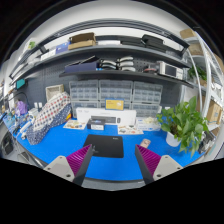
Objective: Arrange mouse
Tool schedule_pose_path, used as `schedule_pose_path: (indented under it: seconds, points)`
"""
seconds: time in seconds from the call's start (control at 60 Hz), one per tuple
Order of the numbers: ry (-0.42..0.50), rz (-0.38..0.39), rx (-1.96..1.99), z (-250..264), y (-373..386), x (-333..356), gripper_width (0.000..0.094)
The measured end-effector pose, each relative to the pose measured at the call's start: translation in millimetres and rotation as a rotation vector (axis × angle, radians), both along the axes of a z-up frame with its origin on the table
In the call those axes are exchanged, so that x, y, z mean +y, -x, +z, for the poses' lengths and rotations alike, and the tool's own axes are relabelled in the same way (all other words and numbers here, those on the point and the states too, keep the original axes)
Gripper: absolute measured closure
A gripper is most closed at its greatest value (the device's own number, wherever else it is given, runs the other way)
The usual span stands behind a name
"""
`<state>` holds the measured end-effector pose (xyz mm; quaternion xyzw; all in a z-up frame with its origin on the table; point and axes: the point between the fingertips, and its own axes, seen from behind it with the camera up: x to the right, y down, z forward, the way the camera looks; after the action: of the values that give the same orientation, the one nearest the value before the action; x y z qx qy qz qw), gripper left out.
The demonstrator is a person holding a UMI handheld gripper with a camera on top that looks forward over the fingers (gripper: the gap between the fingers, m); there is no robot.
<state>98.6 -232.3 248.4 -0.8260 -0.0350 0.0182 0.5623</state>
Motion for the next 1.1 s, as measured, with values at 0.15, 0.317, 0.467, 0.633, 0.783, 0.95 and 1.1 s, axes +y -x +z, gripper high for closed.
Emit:
schedule_pose_path:
  seconds: [0.15, 0.317, 0.467, 0.633, 0.783, 0.95, 1.1]
  points:
    - [0.063, -0.006, -0.013, -46.4, -14.5, -2.7, 0.0073]
    - [0.128, -0.032, -0.028, -123.2, -49.9, 20.5, 0.0075]
    - [0.169, -0.065, -0.056, -168.6, -95.4, 47.5, 0.0075]
    - [0.205, -0.116, -0.050, -207.6, -149.6, 98.9, 0.0075]
    - [0.242, -0.112, -0.044, -236.2, -177.7, 159.5, 0.0094]
    - [0.272, -0.074, -0.037, -253.2, -185.9, 225.9, 0.0110]
    - [0.309, -0.022, -0.027, -263.1, -182.9, 276.2, 0.0169]
